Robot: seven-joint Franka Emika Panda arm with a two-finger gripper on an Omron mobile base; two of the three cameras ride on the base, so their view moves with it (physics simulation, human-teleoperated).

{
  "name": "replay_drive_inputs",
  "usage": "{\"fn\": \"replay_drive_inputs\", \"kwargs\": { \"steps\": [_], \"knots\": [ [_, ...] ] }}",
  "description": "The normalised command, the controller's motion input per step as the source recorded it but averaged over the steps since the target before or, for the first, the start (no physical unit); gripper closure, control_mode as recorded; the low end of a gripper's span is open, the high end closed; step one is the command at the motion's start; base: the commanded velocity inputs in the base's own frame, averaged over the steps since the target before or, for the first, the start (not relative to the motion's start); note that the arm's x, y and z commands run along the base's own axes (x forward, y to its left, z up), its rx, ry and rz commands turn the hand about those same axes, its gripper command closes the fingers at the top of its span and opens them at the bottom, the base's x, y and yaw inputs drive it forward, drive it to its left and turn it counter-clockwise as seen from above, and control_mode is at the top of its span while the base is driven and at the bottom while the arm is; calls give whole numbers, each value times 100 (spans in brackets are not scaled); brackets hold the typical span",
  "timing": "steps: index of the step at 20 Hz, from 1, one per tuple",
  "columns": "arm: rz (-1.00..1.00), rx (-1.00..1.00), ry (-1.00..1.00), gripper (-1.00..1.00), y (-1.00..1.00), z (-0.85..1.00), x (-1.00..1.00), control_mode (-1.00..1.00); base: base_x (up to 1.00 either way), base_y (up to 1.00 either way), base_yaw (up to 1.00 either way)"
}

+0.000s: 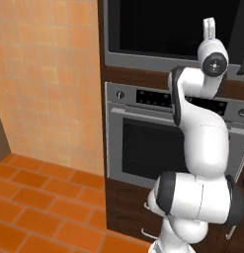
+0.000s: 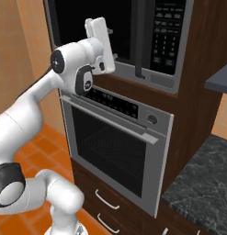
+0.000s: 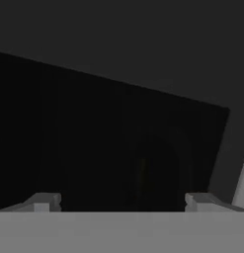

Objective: Pick the cucumber from the sink and place it in the bowl. Then pick the bowl and place it in the microwave. Then close the microwave door and press the start button.

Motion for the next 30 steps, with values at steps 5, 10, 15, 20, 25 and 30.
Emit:
{"fn": "replay_drive_inputs", "kwargs": {
  "steps": [5, 10, 15, 20, 25, 30],
  "knots": [
    [0, -10, 4, -100, 0, -4, -62, -100, 0, 0, 0],
    [0, -26, 15, -100, 0, 9, -100, -100, 0, 0, 0],
    [2, -40, 32, 100, 2, 6, -90, -100, 0, 0, 0],
    [7, -34, 32, 100, 0, 5, -69, -100, 0, 0, 0],
    [10, -33, 26, 100, 0, 0, -75, -100, 0, 0, 0],
    [6, -42, 21, 100, 0, 0, -67, -100, 0, 0, 0]
  ]
}}
